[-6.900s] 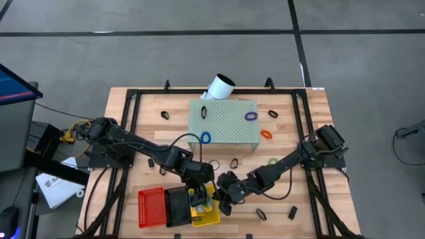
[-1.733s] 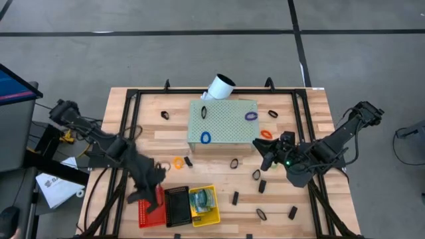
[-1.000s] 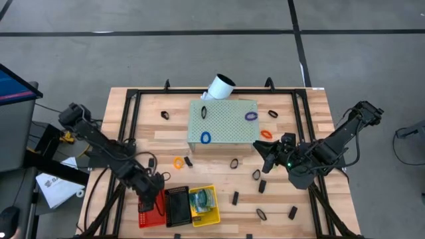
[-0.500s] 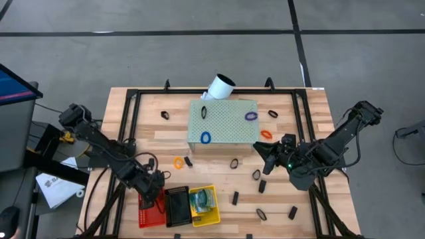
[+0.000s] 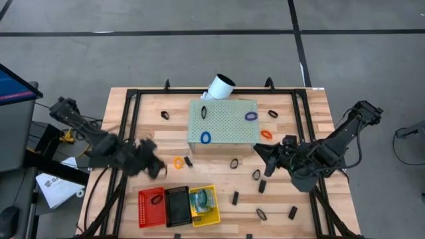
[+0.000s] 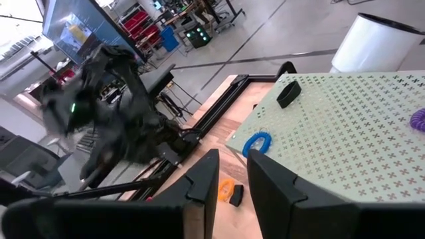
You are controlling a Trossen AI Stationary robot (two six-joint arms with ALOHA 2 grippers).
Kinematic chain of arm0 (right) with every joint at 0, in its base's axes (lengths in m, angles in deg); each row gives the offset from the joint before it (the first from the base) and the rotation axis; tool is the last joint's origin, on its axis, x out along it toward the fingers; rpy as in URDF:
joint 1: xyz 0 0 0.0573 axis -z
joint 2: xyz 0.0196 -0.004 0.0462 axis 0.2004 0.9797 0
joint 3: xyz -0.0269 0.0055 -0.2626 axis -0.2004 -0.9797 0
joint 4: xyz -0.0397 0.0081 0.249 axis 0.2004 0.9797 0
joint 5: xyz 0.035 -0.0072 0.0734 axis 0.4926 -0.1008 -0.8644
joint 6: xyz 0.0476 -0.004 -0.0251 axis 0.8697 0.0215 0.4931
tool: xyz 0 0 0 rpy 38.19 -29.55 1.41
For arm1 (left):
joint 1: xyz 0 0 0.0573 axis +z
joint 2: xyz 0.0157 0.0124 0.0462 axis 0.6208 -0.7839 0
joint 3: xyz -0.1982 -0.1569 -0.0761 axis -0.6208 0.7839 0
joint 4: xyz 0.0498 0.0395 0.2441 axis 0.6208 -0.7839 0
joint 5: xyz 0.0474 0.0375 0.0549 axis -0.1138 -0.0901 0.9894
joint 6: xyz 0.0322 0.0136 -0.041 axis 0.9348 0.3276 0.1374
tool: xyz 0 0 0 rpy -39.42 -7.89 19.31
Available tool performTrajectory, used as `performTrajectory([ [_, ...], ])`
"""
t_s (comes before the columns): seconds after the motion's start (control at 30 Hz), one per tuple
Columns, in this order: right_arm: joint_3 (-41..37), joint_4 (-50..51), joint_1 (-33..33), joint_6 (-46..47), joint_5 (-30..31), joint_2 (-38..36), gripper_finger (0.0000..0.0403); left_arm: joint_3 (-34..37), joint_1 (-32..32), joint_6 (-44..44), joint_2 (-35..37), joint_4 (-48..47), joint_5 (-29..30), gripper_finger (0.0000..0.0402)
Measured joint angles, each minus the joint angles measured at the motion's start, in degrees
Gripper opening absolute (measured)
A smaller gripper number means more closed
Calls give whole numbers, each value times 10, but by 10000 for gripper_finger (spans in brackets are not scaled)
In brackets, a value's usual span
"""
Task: Pick & Place Office Desk Supplies
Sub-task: Put the black rubber band into the red bin
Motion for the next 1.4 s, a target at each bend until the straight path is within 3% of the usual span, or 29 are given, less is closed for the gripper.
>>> performTrajectory([
  [0.13,0,-1,0,0,0,0,77,0,90,-1,55,42,74,136],
  [0.27,0,-1,0,-9,0,0,77,0,218,73,81,87,75,140],
  [0.5,0,2,0,-16,0,0,77,0,447,228,74,238,-60,177],
  [0.77,0,4,0,-16,0,0,77,-2,636,309,10,268,-195,206],
  [1.0,0,4,0,-12,-1,0,77,-2,726,402,-86,250,-281,212],
  [1.17,0,3,0,-11,-4,0,77,-2,771,505,-155,184,-321,212],
  [1.3,0,3,0,-10,-8,0,77,-25,794,570,-210,75,-321,212],
  [1.4,0,5,0,-4,-11,0,77,-55,802,582,-245,16,-278,211],
])
